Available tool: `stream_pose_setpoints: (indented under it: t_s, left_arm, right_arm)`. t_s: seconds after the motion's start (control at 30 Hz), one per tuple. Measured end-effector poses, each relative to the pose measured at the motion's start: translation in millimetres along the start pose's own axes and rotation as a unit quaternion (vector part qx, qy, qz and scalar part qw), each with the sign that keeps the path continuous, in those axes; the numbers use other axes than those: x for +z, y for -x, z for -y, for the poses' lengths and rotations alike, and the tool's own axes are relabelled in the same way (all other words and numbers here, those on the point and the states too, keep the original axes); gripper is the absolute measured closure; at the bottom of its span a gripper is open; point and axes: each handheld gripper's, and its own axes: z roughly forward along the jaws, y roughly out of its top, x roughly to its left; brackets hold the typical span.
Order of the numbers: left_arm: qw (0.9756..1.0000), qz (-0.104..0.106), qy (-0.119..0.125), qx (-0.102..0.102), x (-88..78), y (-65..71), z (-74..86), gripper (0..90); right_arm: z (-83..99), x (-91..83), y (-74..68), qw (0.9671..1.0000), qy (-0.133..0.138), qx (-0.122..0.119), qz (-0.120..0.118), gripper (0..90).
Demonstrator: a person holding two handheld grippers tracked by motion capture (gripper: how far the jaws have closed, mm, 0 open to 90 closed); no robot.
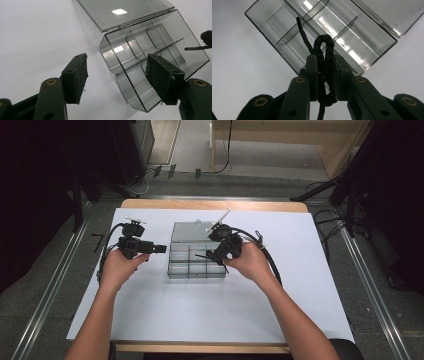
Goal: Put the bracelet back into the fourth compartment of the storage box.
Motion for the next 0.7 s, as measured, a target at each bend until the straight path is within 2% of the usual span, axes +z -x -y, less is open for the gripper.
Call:
stream_pose_setpoints:
  t_s: [0.7]
  left_arm:
    - [1.0000,-0.004,-0.003,-0.008,-1.0,-7.3,0.8,35.3]
  right_arm:
    - [-17.9,16.3,-17.9,0.9998,-0.002,-0.014,-0.014,78.3]
